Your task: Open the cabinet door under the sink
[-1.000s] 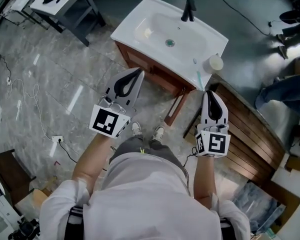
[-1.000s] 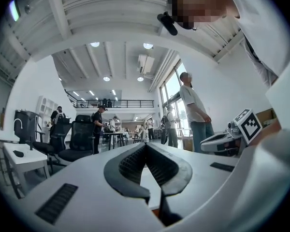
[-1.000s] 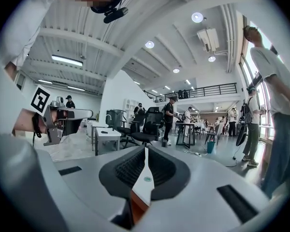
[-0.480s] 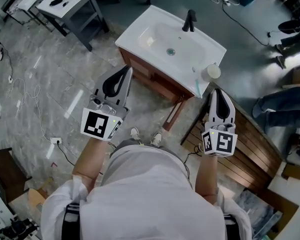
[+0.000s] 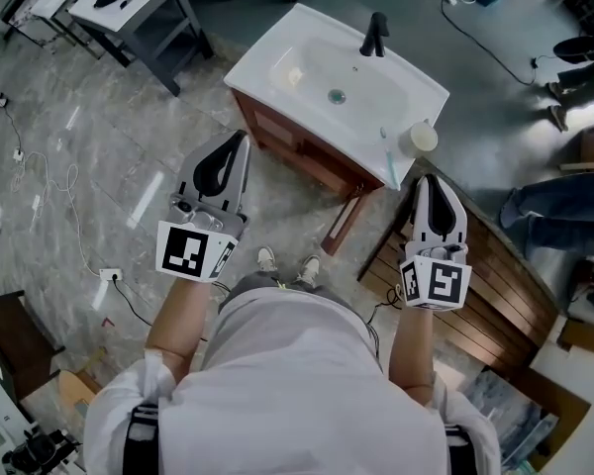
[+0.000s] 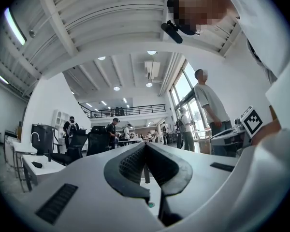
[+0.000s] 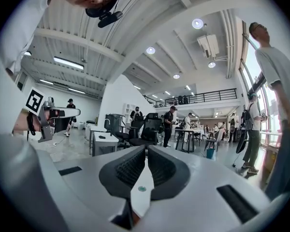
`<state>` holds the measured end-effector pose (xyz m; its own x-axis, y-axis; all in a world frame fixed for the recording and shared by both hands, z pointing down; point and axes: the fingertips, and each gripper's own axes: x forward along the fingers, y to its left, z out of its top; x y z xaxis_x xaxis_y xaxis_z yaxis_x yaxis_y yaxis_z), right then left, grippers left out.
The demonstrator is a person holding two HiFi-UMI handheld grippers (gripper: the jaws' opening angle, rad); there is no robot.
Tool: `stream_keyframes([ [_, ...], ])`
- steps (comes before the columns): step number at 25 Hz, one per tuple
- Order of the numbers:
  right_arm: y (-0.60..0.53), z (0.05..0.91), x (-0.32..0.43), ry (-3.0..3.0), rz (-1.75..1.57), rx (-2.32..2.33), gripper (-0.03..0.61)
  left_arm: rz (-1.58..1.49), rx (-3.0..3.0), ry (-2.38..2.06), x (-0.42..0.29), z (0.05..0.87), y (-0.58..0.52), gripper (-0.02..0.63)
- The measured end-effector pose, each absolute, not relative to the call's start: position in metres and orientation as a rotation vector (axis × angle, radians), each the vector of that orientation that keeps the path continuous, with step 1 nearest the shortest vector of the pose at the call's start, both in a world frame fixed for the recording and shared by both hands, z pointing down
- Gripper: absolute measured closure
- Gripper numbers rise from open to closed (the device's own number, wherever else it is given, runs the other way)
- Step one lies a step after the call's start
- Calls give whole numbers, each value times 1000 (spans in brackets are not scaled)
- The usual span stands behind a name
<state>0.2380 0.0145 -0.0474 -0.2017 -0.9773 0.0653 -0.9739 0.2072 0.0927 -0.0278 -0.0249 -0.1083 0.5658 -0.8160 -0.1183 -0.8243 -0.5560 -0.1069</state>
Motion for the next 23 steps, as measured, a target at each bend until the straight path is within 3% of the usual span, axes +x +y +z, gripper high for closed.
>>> stream_keyframes([
  [23, 25, -49, 236, -2346, -73, 1924, 534, 82, -2630, 1412, -36, -102, -17, 604],
])
